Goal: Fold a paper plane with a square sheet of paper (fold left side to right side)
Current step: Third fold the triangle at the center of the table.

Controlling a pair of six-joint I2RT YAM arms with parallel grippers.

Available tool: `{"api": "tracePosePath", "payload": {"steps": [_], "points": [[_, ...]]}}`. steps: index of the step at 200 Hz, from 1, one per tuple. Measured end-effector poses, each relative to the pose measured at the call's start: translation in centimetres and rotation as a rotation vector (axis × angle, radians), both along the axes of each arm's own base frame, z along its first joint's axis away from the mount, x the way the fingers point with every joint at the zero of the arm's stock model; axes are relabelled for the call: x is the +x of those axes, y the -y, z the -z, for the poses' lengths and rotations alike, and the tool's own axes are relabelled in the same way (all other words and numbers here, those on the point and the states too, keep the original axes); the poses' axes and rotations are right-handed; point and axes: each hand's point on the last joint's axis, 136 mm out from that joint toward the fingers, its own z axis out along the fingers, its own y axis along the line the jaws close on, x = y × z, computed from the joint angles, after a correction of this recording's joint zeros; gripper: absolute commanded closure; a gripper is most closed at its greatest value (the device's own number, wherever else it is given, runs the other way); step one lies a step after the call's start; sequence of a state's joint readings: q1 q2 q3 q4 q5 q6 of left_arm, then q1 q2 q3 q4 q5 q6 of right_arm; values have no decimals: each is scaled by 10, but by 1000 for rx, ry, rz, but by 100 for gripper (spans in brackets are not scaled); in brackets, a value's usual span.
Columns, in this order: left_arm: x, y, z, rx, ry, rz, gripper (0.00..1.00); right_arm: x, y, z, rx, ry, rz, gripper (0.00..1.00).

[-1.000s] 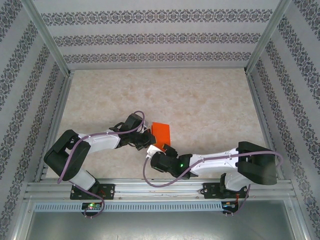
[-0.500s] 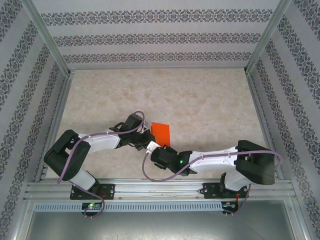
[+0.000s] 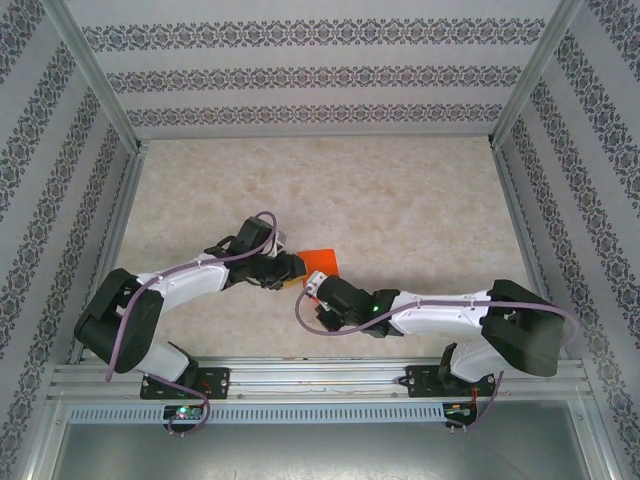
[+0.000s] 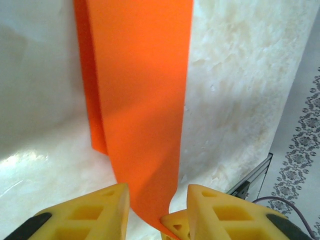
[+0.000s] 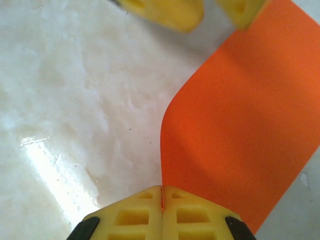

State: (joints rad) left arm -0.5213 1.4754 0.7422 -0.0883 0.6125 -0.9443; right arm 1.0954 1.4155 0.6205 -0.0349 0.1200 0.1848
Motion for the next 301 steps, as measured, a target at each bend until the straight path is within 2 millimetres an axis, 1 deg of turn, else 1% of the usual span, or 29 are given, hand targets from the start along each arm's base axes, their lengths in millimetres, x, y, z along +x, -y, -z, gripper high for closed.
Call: {"api": "tracePosePath", "payload": {"steps": [22,41,62,91,116,142,203,262,301], "points": [[7,8,-9,-8,25,41,77,-1,1,2,48,-73,5,100],[19,18,-8,-11,32,77,81,-3,0,3,87,-129,1,100],[27,26,5,-4,7,110,84,-6,-3,2,121,-178,-10,100],[34,32,32,32,-38,144,87,-11,-6,4,142,-228,-28,100],[35,34,50,60,-63,168,91,-13,-8,5,158,-261,-35,100],[31,31,64,86,-90,184,93,-10,-7,3,188,-294,-18,100],[30,36,65,91,-63,223,98,0,2,5,255,-385,54,100],[30,38,65,93,-53,233,98,17,19,23,240,-442,165,100],[30,38,65,93,-51,234,98,25,26,25,242,-443,200,100]]}}
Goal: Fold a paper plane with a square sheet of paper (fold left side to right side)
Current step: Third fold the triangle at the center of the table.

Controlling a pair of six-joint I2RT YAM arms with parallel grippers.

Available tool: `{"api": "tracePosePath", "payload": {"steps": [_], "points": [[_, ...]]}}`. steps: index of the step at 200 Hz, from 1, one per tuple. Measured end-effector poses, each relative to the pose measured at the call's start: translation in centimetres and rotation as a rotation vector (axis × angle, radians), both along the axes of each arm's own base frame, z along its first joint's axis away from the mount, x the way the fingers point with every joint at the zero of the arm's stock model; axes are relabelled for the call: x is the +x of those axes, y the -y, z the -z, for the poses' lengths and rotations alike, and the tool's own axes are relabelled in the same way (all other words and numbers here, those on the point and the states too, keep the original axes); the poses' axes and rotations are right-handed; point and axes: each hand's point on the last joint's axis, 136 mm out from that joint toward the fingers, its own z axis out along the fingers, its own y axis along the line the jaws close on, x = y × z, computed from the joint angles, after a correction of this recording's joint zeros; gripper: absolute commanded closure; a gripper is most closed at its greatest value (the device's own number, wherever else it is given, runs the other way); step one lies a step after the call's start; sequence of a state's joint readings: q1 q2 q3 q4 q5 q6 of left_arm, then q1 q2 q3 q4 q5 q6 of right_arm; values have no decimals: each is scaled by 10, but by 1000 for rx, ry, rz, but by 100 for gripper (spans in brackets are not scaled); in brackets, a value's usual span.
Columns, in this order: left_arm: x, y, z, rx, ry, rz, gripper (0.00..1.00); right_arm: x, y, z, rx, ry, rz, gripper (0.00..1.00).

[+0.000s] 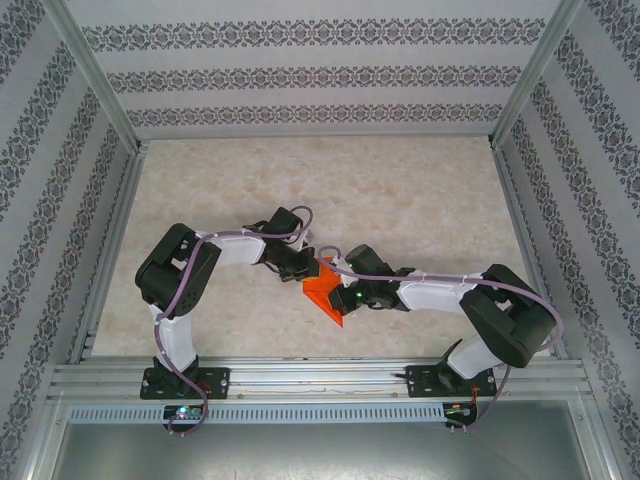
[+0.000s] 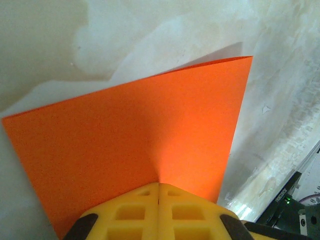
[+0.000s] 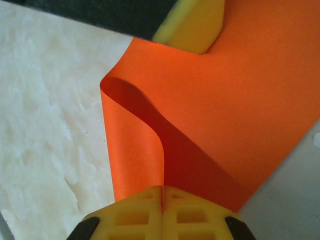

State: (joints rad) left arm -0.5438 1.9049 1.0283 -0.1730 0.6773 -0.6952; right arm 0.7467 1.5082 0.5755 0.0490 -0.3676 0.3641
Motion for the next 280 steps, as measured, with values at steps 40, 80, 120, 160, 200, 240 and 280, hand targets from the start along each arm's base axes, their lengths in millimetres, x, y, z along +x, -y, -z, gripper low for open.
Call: {"api": "tracePosePath", "payload": {"steps": [40,80,120,160,200,240,280], "points": [[0,0,0,0,0,0,98,2,3,1,-4,-5,12,100],[0,0,0,0,0,0,98,2,3,2,-7,-9,12,100],[0,1,0,-1,-1,1,98,3,5,4,-17,-19,18,100],[0,1,0,-3,-2,2,98,6,5,4,-18,-20,22,100],[0,1,0,-3,-2,2,98,6,6,6,-27,-26,26,100],[0,1,0,-3,-2,2,98,5,6,6,-25,-28,21,100],[0,1,0,-3,-2,2,98,-2,2,-2,9,-50,-8,100]]}}
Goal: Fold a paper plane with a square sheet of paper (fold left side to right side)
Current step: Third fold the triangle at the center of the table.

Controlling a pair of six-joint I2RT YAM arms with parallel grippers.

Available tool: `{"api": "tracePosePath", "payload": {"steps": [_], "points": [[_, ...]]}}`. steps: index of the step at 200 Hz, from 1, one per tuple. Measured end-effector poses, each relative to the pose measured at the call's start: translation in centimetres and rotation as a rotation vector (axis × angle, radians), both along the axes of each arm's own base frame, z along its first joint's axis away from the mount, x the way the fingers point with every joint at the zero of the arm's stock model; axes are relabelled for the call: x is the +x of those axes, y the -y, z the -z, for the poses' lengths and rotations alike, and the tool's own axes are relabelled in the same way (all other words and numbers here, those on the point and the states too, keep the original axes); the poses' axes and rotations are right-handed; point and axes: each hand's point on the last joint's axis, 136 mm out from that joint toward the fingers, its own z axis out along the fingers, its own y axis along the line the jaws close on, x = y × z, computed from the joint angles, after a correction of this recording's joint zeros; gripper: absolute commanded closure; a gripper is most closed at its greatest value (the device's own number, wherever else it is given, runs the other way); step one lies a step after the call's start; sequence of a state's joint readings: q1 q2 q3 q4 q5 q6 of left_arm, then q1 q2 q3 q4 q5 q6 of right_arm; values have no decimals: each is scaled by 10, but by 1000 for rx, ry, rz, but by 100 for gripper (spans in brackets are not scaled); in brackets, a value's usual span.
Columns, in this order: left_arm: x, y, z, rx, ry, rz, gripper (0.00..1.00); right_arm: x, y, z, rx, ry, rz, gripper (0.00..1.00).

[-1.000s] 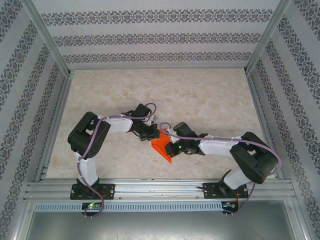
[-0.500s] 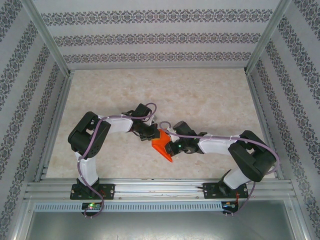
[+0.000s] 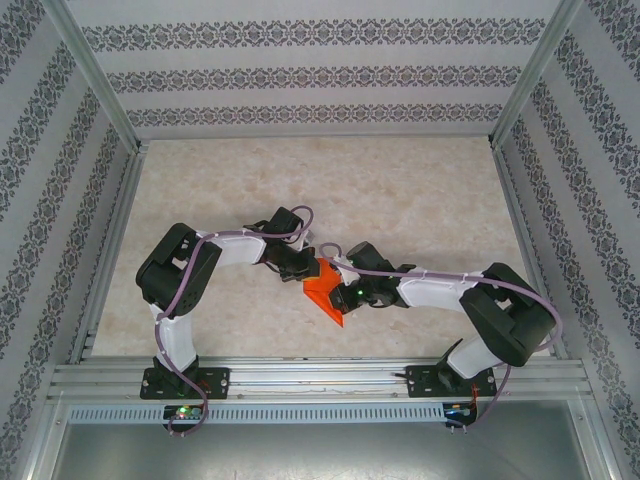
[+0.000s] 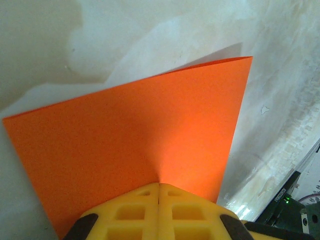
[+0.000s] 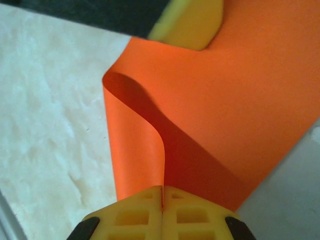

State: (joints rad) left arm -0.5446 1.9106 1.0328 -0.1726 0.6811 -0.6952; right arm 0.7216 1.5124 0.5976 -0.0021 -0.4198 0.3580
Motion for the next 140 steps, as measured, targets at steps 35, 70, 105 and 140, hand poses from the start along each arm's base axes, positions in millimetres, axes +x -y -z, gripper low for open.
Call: {"api": "tracePosePath", "payload": {"steps": [35,70,105,140], "points": [[0,1,0,0,1,3,98,-7,3,5,-16,-38,-9,100],[0,2,0,0,2,4,98,-6,1,9,-33,-63,-9,100],[0,2,0,0,2,4,98,-6,3,9,-42,-65,-4,100],[0,2,0,0,3,4,98,2,7,-4,-36,-22,23,100]]}}
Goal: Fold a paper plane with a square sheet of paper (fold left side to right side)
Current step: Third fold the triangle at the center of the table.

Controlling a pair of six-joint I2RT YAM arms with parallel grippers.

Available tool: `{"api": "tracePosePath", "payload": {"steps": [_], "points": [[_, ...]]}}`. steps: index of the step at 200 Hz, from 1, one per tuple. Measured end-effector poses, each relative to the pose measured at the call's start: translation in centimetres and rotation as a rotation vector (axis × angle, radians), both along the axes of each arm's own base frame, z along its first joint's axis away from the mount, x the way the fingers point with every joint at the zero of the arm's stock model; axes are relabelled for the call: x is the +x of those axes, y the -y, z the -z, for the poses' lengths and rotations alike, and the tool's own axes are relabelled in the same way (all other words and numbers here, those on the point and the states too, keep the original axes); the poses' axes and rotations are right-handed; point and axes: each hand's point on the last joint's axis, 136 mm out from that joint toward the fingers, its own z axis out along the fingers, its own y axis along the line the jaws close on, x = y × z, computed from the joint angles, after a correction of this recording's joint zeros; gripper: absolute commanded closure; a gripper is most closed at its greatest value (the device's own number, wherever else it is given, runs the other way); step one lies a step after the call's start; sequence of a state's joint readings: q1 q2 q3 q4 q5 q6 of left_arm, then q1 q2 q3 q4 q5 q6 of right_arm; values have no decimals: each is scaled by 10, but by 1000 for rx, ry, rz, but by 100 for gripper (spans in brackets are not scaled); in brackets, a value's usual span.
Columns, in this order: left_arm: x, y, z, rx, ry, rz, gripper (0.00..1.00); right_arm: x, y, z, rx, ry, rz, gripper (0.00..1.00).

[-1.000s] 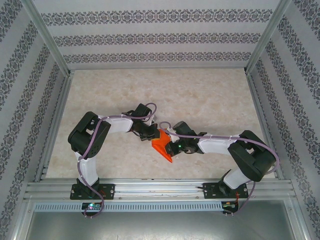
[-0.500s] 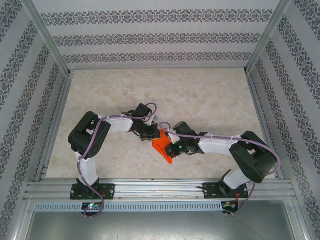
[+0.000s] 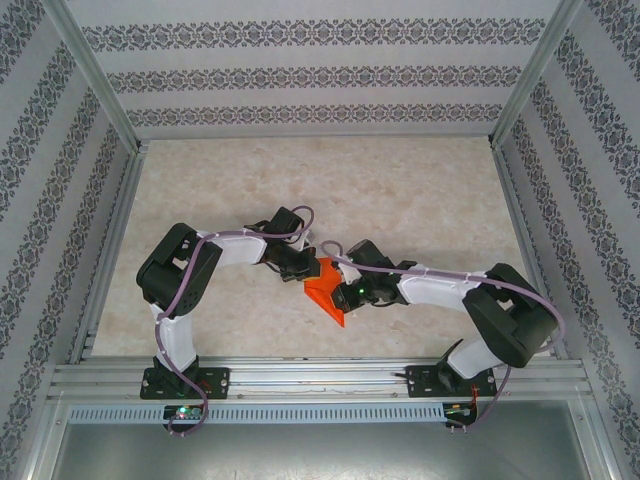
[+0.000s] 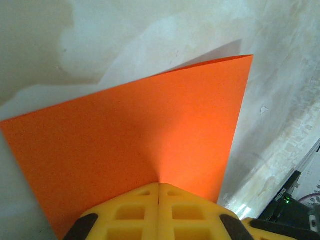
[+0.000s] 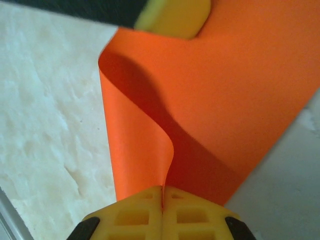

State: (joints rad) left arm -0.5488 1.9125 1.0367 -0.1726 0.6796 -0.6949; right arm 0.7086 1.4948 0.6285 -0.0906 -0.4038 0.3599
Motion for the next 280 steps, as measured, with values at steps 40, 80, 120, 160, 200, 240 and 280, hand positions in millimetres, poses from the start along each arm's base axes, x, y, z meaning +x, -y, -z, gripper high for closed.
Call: {"api": "tracePosePath", "payload": {"steps": [40,80,120,160,200,240,280], "points": [[0,0,0,-1,0,0,98,6,4,-7,0,26,21,100],[0,0,0,-1,0,1,98,7,4,-3,-12,16,23,100],[0,0,0,-1,0,1,98,9,3,-1,-15,13,21,100],[0,0,0,-1,0,1,98,9,2,3,-24,2,20,100],[0,0,0,-1,0,1,98,8,3,8,-35,-11,19,100],[0,0,0,-1,0,1,98,6,3,13,-42,-25,16,100],[0,0,0,-1,0,1,98,6,-1,13,-37,-29,6,100]]}}
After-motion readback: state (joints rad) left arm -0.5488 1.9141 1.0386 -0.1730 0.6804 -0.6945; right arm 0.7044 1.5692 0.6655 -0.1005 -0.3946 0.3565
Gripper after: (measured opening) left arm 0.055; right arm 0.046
